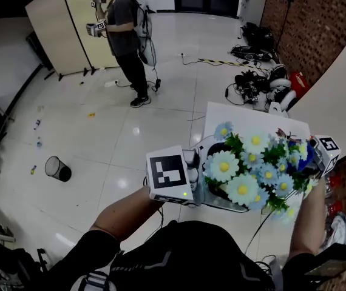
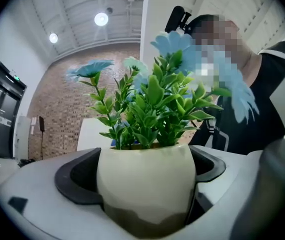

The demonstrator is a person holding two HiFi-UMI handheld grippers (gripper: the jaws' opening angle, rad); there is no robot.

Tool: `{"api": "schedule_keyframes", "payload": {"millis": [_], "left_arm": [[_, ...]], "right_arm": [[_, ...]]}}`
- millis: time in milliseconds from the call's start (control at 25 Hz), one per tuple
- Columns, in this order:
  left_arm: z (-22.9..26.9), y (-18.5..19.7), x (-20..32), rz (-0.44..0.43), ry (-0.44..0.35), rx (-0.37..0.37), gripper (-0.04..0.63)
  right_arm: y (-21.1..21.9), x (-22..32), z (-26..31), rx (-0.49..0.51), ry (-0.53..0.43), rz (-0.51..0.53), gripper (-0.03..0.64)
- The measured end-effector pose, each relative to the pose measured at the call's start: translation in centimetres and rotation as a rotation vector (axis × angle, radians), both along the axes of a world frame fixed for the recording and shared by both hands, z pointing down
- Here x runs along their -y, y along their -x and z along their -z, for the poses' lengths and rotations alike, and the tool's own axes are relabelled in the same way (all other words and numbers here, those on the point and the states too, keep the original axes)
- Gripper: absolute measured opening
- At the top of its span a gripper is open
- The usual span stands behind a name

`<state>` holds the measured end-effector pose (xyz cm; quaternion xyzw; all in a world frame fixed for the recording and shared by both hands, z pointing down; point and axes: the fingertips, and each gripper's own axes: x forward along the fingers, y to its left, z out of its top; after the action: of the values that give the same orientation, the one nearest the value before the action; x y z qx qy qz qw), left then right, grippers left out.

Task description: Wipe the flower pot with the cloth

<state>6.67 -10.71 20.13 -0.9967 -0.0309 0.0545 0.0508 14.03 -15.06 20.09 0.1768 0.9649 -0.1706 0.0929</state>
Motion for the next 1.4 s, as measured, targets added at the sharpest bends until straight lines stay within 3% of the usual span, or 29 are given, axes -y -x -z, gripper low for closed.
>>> {"api": "schedule_keyframes", "payload": {"millis": [120,320,480,600,960,1240,1400], "left_arm": [[0.2,-0.1,-0.3,-0.012,0.021,-0.006,0.551],[-0.1,-0.2,-0.5,-0.043,0.032,-0.019,0.551],[-0.3,-0.2,-0.2,-0.034,0.017,-0.004,0.55],[-0.1,0.3,-0.1,-0.015,0.009,0.0,0.549],[-1.7,-0.4,1.0,0.012,0.063,-0.057,0.548],[-0.4,0.7,3.8,0.064,0.078,-0.089,0.548],[0.4,-0.5,4.6,0.084,0.065,-0.103,0.549]], "right_arm": [[1.2,2.2,-0.3,-0.003,0.017,-0.006,0.069],[4.7,2.7,-0.2,-0.024,-0.001,0.113,0.07],[4.6,1.3,0.1,0.007,-0.033,0.22,0.069],[4.2,0.6,0.2,0.002,-0.031,0.236,0.071],[0.6,-3.3,-2.1,0.006,-0.088,0.041,0.071],[2.6,-3.9,0.6,0.011,-0.127,-0.198,0.069],[1.9,-4.2,1.3,0.017,-0.143,-0.267,0.069]]}}
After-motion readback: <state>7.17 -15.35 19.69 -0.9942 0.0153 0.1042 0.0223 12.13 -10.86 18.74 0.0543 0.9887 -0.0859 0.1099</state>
